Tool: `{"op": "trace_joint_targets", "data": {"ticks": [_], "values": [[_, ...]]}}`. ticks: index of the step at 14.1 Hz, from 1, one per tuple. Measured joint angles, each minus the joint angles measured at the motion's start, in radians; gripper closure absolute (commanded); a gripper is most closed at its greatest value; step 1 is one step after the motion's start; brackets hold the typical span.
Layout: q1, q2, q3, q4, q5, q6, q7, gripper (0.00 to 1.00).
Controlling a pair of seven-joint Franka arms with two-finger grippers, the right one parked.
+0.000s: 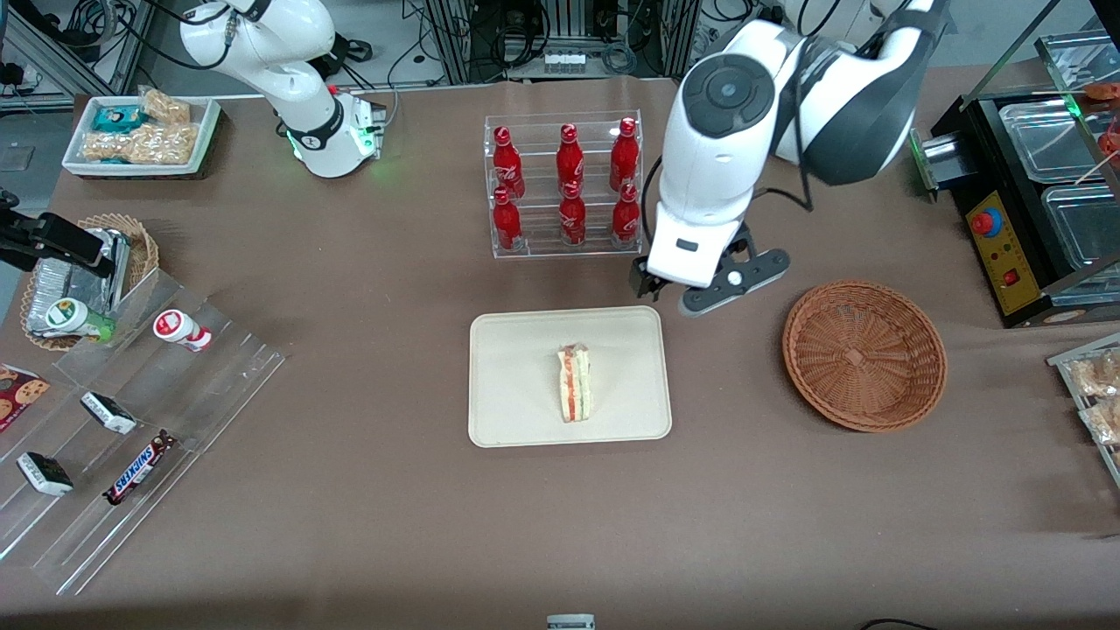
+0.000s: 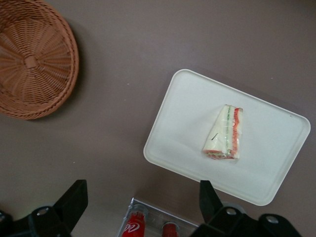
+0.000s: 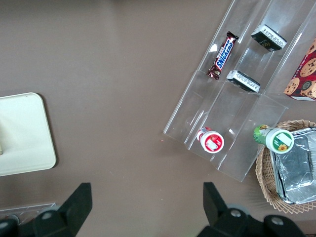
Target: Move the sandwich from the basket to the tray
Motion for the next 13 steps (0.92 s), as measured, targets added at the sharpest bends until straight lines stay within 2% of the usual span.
{"op": "trace_joint_targets", "data": {"ticks": [6,9,13], "values": [[0.012,-0.062,0.001,-0.052,-0.011,-0.038,-0.001,0.00],[0.058,-0.094,0.005,-0.054,-0.058,-0.089,0.007,0.00],[0.128,-0.145,0.008,-0.059,-0.083,-0.145,0.036,0.00]]}}
